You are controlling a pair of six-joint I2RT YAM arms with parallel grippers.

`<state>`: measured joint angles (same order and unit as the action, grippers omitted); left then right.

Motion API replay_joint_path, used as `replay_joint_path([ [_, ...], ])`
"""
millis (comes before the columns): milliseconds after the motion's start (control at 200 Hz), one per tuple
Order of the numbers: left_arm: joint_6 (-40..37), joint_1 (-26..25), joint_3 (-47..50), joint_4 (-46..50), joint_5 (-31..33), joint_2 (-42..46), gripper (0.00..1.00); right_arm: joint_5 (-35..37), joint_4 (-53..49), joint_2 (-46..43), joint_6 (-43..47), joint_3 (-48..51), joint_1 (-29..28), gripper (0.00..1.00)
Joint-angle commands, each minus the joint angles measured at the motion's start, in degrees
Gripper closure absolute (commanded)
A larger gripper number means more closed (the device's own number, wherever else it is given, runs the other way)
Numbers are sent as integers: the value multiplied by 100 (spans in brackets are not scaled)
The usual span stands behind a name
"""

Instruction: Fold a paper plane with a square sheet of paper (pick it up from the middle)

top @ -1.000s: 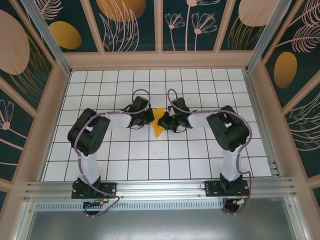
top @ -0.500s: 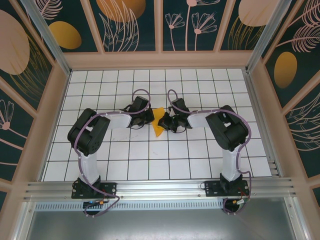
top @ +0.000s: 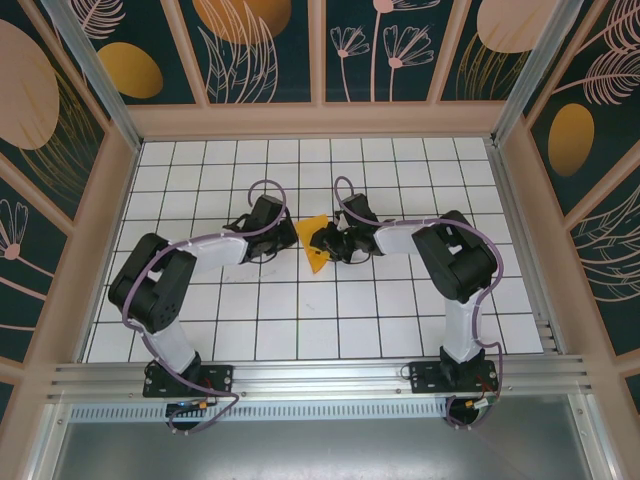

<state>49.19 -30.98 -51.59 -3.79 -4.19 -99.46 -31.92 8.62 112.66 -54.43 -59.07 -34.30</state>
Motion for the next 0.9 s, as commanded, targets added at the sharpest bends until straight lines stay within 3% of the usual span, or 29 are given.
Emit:
replay_joint_path([
  [0,155,28,321,-350,-277,285,91,370,-520,202,5,88,13,65],
  [380,336,14,826,-1389,-1271,337,91,406,-568,197,4,149,25,61],
  [611,339,-63,678,-1549,-1450,19,97,437,-636,211,7,169,56,89],
  [731,305,-107,484,-1445,-1471,-249,99,415,-634,241,8,168,59,96],
  [896,253,-170,250,-1297,-1463,-552,100,406,-656,241,18,143,65,99],
])
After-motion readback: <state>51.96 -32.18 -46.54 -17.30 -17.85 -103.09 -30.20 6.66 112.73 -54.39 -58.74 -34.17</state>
